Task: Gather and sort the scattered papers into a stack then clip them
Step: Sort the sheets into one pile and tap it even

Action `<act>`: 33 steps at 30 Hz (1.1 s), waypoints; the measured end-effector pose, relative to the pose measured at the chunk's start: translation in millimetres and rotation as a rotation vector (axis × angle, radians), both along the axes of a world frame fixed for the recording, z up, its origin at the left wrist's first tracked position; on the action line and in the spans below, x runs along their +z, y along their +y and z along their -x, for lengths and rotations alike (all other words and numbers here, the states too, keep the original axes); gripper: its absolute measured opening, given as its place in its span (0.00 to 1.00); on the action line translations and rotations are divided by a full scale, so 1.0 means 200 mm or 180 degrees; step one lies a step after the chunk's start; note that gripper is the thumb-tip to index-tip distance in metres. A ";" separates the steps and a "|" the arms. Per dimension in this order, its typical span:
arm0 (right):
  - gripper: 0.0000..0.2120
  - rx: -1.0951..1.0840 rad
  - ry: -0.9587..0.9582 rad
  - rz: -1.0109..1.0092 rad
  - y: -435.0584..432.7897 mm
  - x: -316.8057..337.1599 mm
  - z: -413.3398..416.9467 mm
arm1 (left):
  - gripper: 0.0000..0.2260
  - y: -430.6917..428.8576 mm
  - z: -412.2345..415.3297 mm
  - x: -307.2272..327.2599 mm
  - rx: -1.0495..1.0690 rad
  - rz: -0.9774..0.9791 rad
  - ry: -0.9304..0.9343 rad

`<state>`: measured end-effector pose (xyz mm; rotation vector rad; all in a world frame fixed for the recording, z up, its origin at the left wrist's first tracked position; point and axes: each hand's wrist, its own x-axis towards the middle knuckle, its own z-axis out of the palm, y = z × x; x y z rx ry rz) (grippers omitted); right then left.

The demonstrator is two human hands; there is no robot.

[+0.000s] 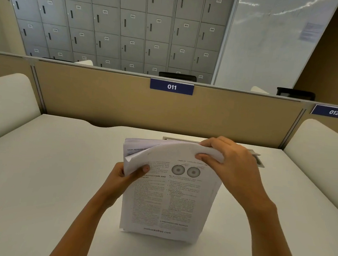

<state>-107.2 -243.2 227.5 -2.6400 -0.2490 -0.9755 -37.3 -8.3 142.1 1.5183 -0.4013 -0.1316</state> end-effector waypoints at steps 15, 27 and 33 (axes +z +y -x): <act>0.10 0.0255 0.0039 -0.0641 -0.02 -0.02 0.01 | 0.30 -0.02 -0.01 0.13 0.0077 0.0450 -0.0105; 0.31 0.0755 0.1201 -0.3634 -0.02 -0.47 -0.01 | 0.33 -0.03 0.00 0.01 0.0185 0.0434 -0.0059; 0.21 0.0779 0.1991 -0.3781 -0.05 -0.70 0.01 | 0.31 -0.02 0.00 -0.15 -0.0248 -0.0076 0.0361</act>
